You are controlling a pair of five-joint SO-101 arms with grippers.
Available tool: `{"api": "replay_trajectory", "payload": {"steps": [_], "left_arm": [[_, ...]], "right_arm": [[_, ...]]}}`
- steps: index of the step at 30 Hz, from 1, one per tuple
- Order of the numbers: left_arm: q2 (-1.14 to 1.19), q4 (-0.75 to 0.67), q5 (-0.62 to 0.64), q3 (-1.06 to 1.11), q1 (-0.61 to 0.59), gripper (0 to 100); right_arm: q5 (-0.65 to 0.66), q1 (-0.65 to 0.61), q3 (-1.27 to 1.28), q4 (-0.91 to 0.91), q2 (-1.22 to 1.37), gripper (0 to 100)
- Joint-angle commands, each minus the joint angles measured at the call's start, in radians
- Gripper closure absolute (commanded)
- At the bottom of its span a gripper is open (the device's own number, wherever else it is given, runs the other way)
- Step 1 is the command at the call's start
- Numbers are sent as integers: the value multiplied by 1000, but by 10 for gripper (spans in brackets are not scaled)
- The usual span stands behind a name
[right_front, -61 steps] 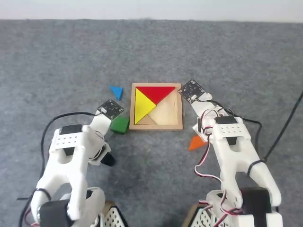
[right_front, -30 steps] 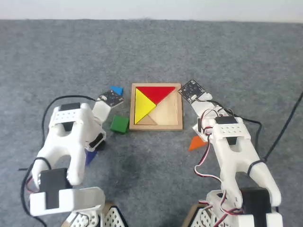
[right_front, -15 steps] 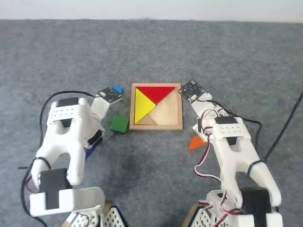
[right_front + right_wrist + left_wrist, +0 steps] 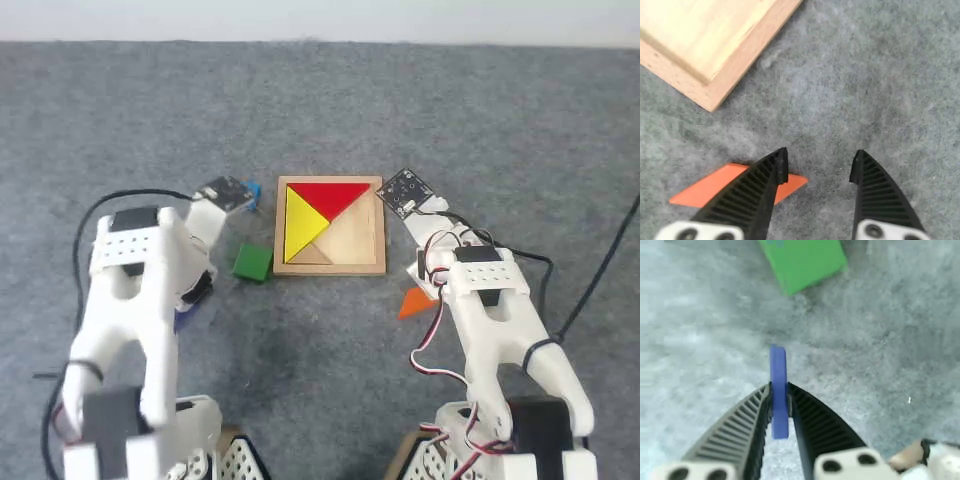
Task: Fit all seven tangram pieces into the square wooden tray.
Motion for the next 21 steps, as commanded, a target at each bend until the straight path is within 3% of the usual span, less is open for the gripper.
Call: {"api": "replay_trajectory", "payload": {"steps": [1,6,10,16,21], "left_arm": [[-222,15,92,-31,0,988],[-328,32,175,-50,32,988],[-331,23,322,-104,175,988],[-295,-198,516,-124,416,988],[-44,-316,618,-237,511,988]], "right_arm": [[-11,15,-3,-12,-8,783],[-11,15,-3,-10,-12,783],[-12,16,-3,-10,-13,783],[-18,39,-8,-13,-13,783],[-20,41,-8,-13,-13,783]]}}
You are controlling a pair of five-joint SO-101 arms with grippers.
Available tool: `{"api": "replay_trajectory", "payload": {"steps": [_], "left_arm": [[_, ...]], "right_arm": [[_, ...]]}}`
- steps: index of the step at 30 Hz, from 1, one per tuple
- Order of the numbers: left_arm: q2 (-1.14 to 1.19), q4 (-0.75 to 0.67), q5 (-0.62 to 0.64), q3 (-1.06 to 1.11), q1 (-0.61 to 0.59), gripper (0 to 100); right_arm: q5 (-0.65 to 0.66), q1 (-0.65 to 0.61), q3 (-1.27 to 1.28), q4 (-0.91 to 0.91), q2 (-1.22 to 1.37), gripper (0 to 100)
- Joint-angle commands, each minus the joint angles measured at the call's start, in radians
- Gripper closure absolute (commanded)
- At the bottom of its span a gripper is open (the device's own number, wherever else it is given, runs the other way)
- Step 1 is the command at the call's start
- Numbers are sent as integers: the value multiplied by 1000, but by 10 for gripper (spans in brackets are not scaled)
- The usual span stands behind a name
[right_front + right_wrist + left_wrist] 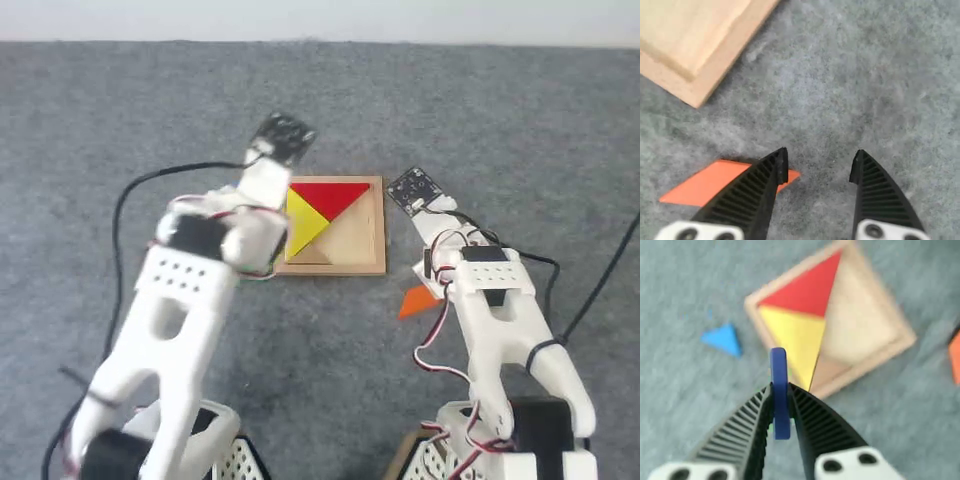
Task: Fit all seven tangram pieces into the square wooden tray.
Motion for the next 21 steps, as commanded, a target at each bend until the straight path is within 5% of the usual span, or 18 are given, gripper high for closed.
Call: {"api": "replay_trajectory", "payload": {"steps": [1,12,21], "left_arm": [[245,-95,77,-183,81,988],[815,-43,152,-668,160,988],[934,-41,149,-768,178,988]], "right_arm": [[-11,5,-8,-13,-13,783],[-11,10,-8,-16,-13,783],[-9,10,-9,-12,-15,783]]}}
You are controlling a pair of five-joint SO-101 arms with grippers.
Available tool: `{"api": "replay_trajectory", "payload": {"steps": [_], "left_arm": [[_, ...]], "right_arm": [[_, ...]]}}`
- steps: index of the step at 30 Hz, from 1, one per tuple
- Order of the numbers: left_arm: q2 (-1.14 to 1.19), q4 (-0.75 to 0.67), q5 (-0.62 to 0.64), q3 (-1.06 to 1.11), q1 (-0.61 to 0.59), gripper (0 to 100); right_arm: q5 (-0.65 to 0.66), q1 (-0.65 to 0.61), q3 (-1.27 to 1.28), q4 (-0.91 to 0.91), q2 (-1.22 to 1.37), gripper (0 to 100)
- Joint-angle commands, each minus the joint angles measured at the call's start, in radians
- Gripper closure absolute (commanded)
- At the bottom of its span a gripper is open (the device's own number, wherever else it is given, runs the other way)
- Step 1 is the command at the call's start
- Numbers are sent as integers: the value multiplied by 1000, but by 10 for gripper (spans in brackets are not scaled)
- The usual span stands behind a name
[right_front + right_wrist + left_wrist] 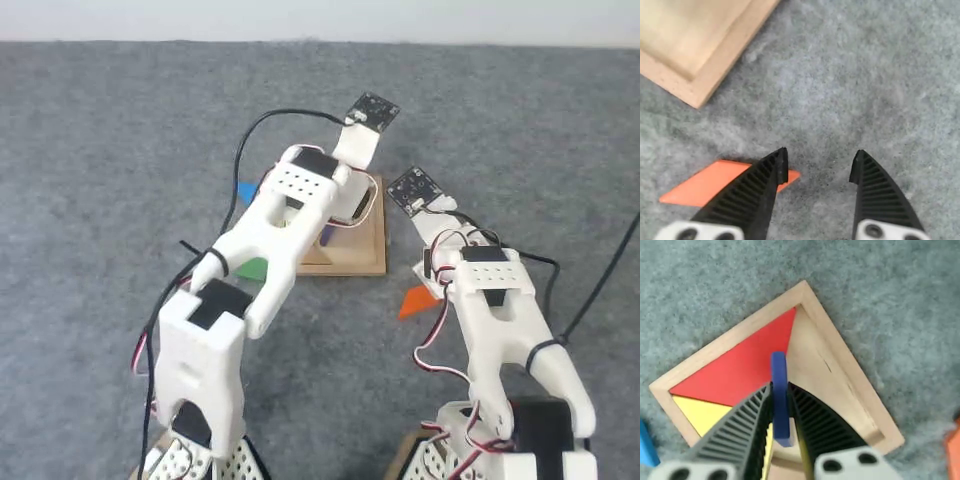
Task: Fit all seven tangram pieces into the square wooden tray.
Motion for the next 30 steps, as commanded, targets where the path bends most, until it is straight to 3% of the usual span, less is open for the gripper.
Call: {"api": "replay_trajectory", "payload": {"steps": [1,8,15,23,30], "left_arm": [[-11,12,6,-56,26,987],[-5,81,9,-59,92,965],[-11,94,86,-61,72,756],[-64,106,78,-41,74,750],[-180,106,61,137,120,750]], "right_arm": [[-9,10,-9,-12,-15,783],[-9,10,-9,-10,-15,783],[-9,10,-9,-10,-15,783],[-9,10,-9,-12,-15,783],[-9,12,-9,-12,-15,783]]}}
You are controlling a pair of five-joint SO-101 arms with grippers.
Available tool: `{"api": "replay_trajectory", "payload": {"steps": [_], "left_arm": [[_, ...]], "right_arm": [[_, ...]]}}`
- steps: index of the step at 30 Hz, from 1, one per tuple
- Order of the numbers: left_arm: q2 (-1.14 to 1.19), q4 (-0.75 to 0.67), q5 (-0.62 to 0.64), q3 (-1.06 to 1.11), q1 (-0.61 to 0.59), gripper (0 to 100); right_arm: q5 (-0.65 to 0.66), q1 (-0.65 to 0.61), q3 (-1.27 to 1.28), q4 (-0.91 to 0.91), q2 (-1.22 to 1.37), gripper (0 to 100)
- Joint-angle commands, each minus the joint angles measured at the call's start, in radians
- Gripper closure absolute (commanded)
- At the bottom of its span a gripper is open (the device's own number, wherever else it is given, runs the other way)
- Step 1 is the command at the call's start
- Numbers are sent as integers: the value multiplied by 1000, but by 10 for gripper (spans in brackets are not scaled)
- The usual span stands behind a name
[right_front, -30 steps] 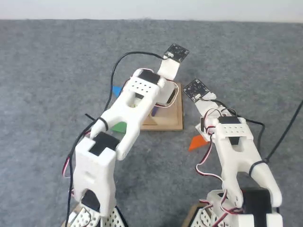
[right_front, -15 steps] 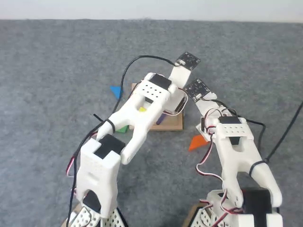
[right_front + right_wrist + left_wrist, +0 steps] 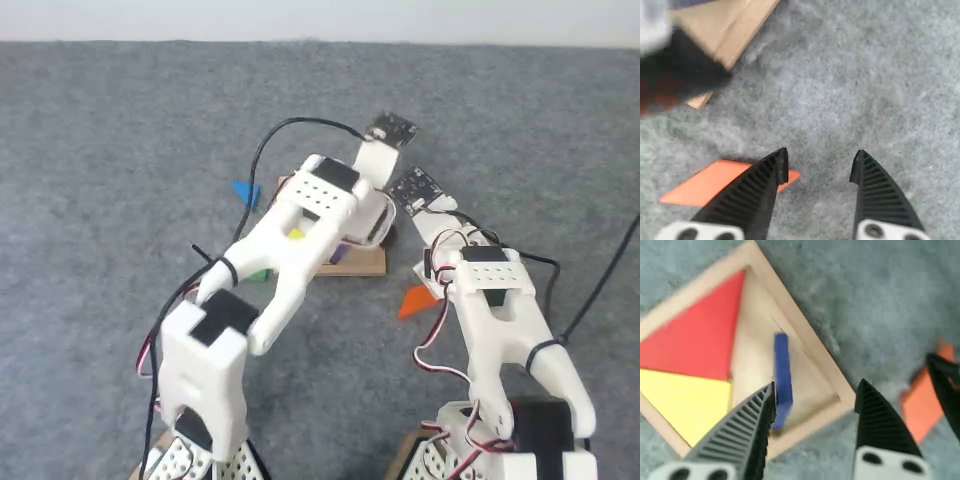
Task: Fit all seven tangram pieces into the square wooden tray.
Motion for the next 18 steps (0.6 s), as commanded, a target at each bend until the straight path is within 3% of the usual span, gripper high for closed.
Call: {"api": "replay_trajectory", "payload": {"steps": [1,11,18], "left_arm": [[-124,-28,-11,91,17,750],[-358,-135,-31,275,-34,750],[-583,-308,123,406,-322,750]], "right_arm": [[-9,10,-9,-12,-15,783],[-9,10,-9,-12,-15,783],[-9,10,-9,-12,-15,783]]}}
